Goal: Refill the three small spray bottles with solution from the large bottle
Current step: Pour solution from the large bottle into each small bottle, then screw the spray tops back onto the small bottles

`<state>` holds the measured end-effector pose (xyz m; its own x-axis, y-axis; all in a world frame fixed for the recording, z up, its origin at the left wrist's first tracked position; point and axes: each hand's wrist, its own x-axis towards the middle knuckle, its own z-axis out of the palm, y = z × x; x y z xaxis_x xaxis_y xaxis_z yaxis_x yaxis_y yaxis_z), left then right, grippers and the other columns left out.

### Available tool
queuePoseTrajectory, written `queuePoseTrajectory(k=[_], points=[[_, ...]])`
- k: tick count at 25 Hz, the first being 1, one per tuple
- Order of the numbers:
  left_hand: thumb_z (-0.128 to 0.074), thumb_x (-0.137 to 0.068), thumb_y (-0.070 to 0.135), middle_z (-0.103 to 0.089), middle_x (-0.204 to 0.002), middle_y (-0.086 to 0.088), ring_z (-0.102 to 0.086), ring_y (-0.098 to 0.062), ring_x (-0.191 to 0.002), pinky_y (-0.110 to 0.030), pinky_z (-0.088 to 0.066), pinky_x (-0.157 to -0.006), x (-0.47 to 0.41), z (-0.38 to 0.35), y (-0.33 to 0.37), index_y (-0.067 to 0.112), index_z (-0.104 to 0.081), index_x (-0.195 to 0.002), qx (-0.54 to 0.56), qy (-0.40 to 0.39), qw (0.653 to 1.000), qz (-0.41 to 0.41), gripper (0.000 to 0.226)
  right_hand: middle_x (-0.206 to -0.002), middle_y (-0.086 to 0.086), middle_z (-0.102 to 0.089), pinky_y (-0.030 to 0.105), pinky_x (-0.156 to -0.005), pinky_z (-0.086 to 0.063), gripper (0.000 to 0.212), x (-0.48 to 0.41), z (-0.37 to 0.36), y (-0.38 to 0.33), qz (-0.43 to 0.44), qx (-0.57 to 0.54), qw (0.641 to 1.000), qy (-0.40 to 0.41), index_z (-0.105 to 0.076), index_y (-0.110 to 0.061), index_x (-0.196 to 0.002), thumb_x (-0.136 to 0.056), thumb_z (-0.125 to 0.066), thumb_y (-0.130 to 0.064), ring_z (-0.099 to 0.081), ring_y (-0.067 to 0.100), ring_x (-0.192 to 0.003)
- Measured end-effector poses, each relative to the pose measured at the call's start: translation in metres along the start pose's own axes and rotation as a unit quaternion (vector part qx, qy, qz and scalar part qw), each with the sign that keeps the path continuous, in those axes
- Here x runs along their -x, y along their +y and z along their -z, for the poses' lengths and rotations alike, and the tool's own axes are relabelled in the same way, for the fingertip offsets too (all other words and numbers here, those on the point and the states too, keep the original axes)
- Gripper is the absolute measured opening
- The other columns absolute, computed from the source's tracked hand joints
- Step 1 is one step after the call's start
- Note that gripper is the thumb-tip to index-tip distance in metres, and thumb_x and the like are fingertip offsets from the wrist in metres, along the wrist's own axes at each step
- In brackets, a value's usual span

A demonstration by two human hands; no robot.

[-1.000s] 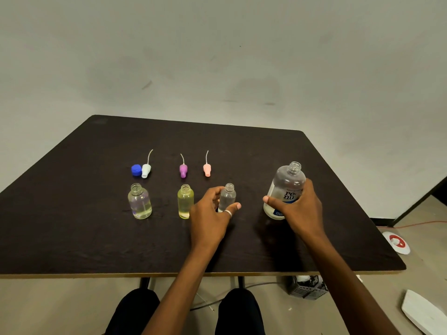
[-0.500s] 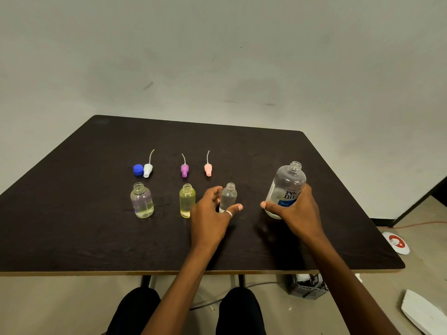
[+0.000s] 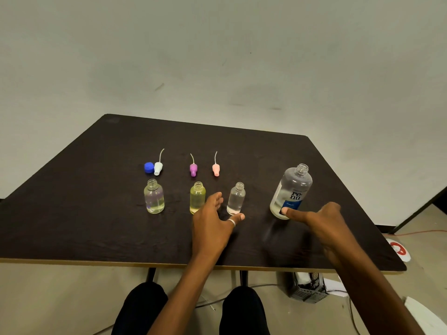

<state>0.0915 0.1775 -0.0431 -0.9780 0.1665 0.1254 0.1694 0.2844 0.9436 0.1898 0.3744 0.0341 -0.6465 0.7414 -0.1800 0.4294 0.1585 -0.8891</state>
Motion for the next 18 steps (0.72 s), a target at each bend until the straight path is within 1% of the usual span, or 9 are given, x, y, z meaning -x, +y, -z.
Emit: queuePoseTrajectory(k=[2, 3, 6, 7, 9, 12, 15, 17, 18], points=[[-0.09, -0.07, 0.03, -0.063, -0.136, 0.001, -0.058, -0.007, -0.124, -0.02, -0.045, -0.101, 0.013, 0.008, 0.0, 0.019, -0.054, -0.139, 0.0, 0.006, 1.0, -0.006, 0.079, -0.141, 0.015, -0.041, 0.036, -0.082, -0.039, 0.111, 0.014, 0.001, -0.002, -0.017, -0.002, 1.0, -0.013, -0.027, -0.009, -0.14, -0.053, -0.09, -0.038, -0.048, 0.032, -0.12], [-0.089, -0.071, 0.029, -0.064, -0.133, 0.003, -0.059, -0.005, -0.121, -0.017, -0.045, -0.098, 0.019, 0.013, -0.001, 0.02, -0.056, -0.137, 0.002, 0.011, 1.0, -0.009, 0.075, -0.145, 0.016, -0.037, 0.039, -0.087, -0.04, 0.115, 0.022, 0.001, -0.004, -0.019, -0.002, 1.0, -0.024, -0.026, -0.01, -0.143, -0.052, -0.09, -0.039, -0.045, 0.034, -0.126], [-0.086, -0.074, 0.029, -0.069, -0.12, 0.009, -0.063, 0.004, -0.105, -0.006, -0.045, -0.086, 0.033, 0.04, -0.007, 0.023, -0.062, -0.129, 0.007, 0.046, 0.999, -0.017, 0.06, -0.143, 0.011, -0.039, 0.041, -0.094, -0.041, 0.11, 0.049, -0.008, -0.017, 0.008, 0.002, 0.998, -0.068, -0.032, -0.017, -0.14, -0.049, -0.089, -0.044, -0.046, 0.03, -0.125], [-0.086, -0.075, 0.03, -0.07, -0.115, 0.011, -0.064, 0.005, -0.099, -0.005, -0.046, -0.081, 0.035, 0.051, -0.007, 0.025, -0.064, -0.125, 0.007, 0.06, 0.998, -0.016, 0.055, -0.139, 0.008, -0.043, 0.04, -0.094, -0.042, 0.104, 0.059, -0.012, -0.021, 0.026, 0.006, 0.996, -0.086, -0.036, -0.019, -0.136, -0.05, -0.088, -0.046, -0.048, 0.026, -0.122], [-0.084, -0.076, 0.03, -0.072, -0.104, 0.016, -0.067, 0.007, -0.091, -0.003, -0.048, -0.074, 0.034, 0.074, -0.009, 0.028, -0.066, -0.12, 0.015, 0.09, 0.996, -0.014, 0.047, -0.128, -0.001, -0.051, 0.036, -0.092, -0.047, 0.079, 0.078, -0.022, -0.036, 0.071, 0.035, 0.989, -0.127, -0.046, -0.027, -0.121, -0.056, -0.084, -0.051, -0.052, 0.017, -0.115], [-0.082, -0.079, 0.028, -0.072, -0.096, 0.017, -0.066, 0.011, -0.087, -0.001, -0.047, -0.07, 0.027, 0.105, -0.009, 0.027, -0.069, -0.117, 0.029, 0.148, 0.989, -0.012, 0.04, -0.111, -0.013, -0.061, 0.029, -0.084, -0.05, 0.041, 0.094, -0.047, -0.07, 0.191, 0.117, 0.958, -0.177, -0.059, -0.035, -0.104, -0.071, -0.075, -0.052, -0.057, 0.005, -0.104], [-0.081, -0.081, 0.029, -0.072, -0.103, 0.014, -0.068, 0.005, -0.088, -0.005, -0.05, -0.071, 0.016, 0.126, -0.011, 0.027, -0.069, -0.118, 0.024, 0.202, 0.979, -0.023, 0.039, -0.099, -0.015, -0.066, 0.023, -0.08, -0.051, 0.022, 0.09, -0.079, -0.108, 0.33, 0.17, 0.913, -0.169, -0.066, -0.032, -0.099, -0.081, -0.071, -0.043, -0.061, 0.001, -0.093], [-0.082, -0.08, 0.03, -0.069, -0.113, 0.008, -0.066, -0.003, -0.097, -0.015, -0.053, -0.078, 0.005, 0.133, -0.012, 0.025, -0.066, -0.124, 0.002, 0.215, 0.976, -0.025, 0.047, -0.091, -0.015, -0.068, 0.018, -0.076, -0.051, 0.016, 0.078, -0.103, -0.132, 0.388, 0.186, 0.888, -0.162, -0.067, -0.03, -0.098, -0.084, -0.07, -0.037, -0.063, -0.001, -0.086], [-0.082, -0.079, 0.03, -0.067, -0.119, 0.005, -0.064, -0.006, -0.104, -0.022, -0.055, -0.083, -0.001, 0.135, -0.013, 0.023, -0.063, -0.129, -0.005, 0.213, 0.977, -0.021, 0.054, -0.092, -0.015, -0.068, 0.017, -0.076, -0.05, 0.016, 0.07, -0.115, -0.142, 0.411, 0.202, 0.874, -0.163, -0.067, -0.028, -0.1, -0.085, -0.069, -0.034, -0.063, 0.0, -0.085]])
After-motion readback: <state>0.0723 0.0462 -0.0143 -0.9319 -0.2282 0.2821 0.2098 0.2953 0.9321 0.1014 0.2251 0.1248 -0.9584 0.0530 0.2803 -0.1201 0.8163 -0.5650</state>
